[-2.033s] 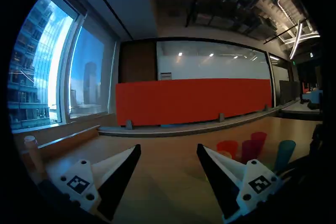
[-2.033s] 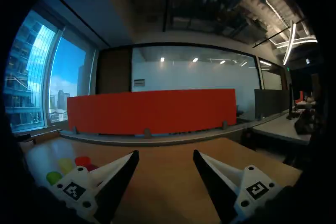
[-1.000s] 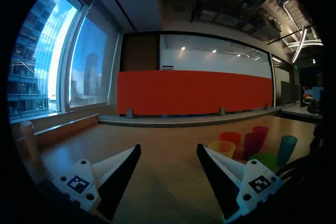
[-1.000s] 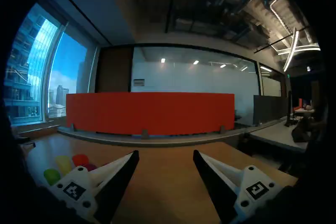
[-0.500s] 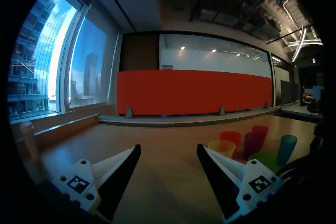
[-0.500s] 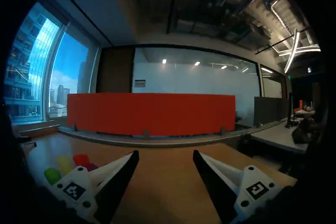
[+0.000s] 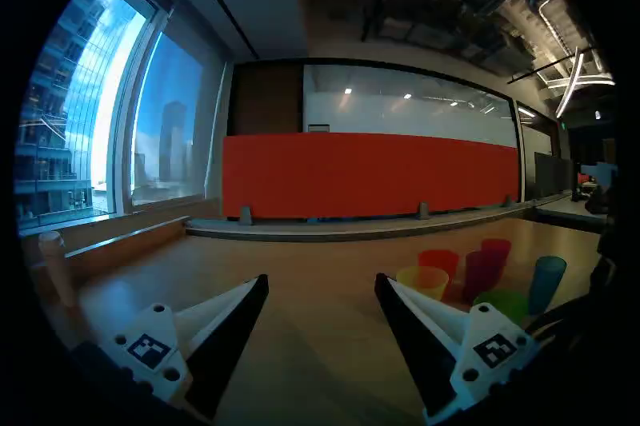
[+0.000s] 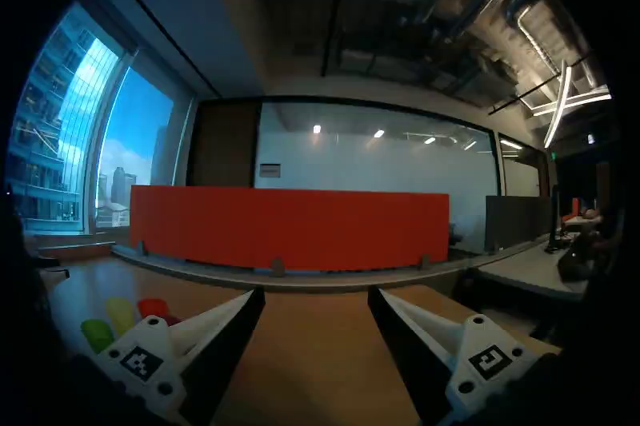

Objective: Pour water

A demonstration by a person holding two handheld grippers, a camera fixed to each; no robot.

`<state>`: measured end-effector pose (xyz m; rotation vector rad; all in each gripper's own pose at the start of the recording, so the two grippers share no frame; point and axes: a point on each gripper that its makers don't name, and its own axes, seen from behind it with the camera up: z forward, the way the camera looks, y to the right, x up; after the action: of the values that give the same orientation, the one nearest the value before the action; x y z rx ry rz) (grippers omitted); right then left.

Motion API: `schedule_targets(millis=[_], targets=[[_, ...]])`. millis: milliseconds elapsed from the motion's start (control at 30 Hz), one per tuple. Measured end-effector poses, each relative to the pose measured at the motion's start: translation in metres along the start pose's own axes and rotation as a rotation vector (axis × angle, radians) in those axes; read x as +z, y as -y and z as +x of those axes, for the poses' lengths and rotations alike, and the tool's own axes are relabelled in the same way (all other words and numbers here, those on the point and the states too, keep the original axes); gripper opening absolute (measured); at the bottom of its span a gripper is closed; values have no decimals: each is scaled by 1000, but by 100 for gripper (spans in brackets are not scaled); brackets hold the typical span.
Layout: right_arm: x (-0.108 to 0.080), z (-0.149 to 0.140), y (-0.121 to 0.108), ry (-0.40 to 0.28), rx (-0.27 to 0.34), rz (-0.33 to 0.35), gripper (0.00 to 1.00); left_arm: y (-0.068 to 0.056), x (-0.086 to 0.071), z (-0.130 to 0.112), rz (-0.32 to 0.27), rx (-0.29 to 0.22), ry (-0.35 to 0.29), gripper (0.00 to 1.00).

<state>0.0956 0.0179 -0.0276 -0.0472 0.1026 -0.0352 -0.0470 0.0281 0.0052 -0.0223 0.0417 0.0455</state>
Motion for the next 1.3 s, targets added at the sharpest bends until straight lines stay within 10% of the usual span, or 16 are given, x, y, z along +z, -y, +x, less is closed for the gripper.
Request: schedule_targets(millis=[1300], targets=[[20, -94, 20, 81, 39, 55, 100, 1, 0, 1, 0, 0, 0, 99]])
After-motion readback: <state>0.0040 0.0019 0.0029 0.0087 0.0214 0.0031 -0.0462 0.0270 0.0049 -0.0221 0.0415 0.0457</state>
